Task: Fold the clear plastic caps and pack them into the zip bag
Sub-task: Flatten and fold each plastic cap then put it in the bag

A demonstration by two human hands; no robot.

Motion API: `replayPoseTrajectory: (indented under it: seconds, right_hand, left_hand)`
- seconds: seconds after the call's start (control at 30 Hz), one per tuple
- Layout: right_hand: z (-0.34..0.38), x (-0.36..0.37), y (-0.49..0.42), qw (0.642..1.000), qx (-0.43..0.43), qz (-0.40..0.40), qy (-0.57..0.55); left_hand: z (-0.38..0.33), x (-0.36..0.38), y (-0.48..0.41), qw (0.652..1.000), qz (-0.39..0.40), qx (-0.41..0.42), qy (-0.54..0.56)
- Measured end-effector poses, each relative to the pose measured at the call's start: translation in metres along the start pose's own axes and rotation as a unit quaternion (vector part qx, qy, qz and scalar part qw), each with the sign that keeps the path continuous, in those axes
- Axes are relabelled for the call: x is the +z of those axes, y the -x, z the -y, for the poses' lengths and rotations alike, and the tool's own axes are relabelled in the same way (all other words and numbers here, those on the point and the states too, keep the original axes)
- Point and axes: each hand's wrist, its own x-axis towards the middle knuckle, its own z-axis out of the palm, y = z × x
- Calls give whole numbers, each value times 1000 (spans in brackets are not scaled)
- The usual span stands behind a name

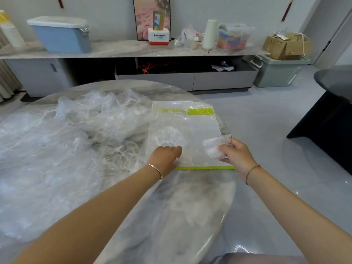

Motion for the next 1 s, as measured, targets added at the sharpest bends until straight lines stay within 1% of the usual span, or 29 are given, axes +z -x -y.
replayPoseTrajectory:
  seconds: [0.1, 0.27, 0.33, 0.37, 0.4, 0.43, 0.5, 0.53, 0.57, 0.63, 0.67, 0.7, 0.77, 0.8, 0.83, 0.87, 0.9, 0.93, 0.97, 1.0]
  right_hand:
    - [1, 2, -3, 1000, -1, 2, 0]
    - [5, 19, 1, 1000, -8, 16, 13]
    - [6, 26, 2, 1000, -17, 17, 11]
    - [5, 27, 2, 1000, -23, 17, 13]
    - [4, 30, 2, 999, -29, 19, 16]
    - [2, 32, 3, 999, -33, 23, 17]
    - [0, 37, 4, 999, -34, 30, 22]
    - [0, 39, 5, 999, -33, 33, 24]
    - [0, 41, 5, 999, -32, 35, 25]
    - [1, 44, 6, 998, -35, 39, 27]
    - [2, 46, 6, 998, -36, 41, 27]
    - [3, 47, 6, 998, -36, 40, 27]
    - [4, 47, 6, 998, -37, 38, 27]
    - [4, 47, 6, 998, -38, 38, 27]
    - [4, 48, 7, 998, -38, 38, 27]
    - [4, 47, 7, 998, -37, 38, 27]
    - [3, 47, 7, 998, -35, 38, 27]
    - [3, 47, 8, 998, -32, 37, 28]
    - [2, 45, 8, 999, -30, 35, 29]
    - [2, 45, 8, 999, -30, 33, 30]
  left_hand:
    - [19, -8, 8, 990, -140, 16, 27]
    - [58, -26, 29, 971, -238, 11, -4]
    - [69, -37, 38, 969, -248, -1, -15]
    - [71, -40, 43, 971, -238, -6, -22]
    - [71, -44, 50, 977, -209, -24, -25]
    - [70, -42, 59, 987, -147, -53, -25]
    - [75, -29, 77, 997, -33, -56, -29]
    - [77, -25, 85, 997, 13, -74, -11]
    - [77, -24, 91, 994, 32, -105, 27]
    - [77, -23, 96, 966, 40, -190, 168]
    - [76, -28, 97, 953, 46, -218, 203]
    - [72, -37, 96, 950, 35, -231, 205]
    - [66, -55, 90, 963, -15, -242, 115]
    - [67, -62, 84, 968, -64, -232, 72]
    - [67, -67, 77, 968, -118, -214, 65]
    - [66, -70, 68, 968, -159, -182, 73]
    - [62, -70, 58, 970, -187, -130, 82]
    - [59, -69, 49, 976, -184, -73, 88]
    - [50, -66, 40, 982, -162, -20, 94]
    - [43, -60, 33, 987, -123, 12, 101]
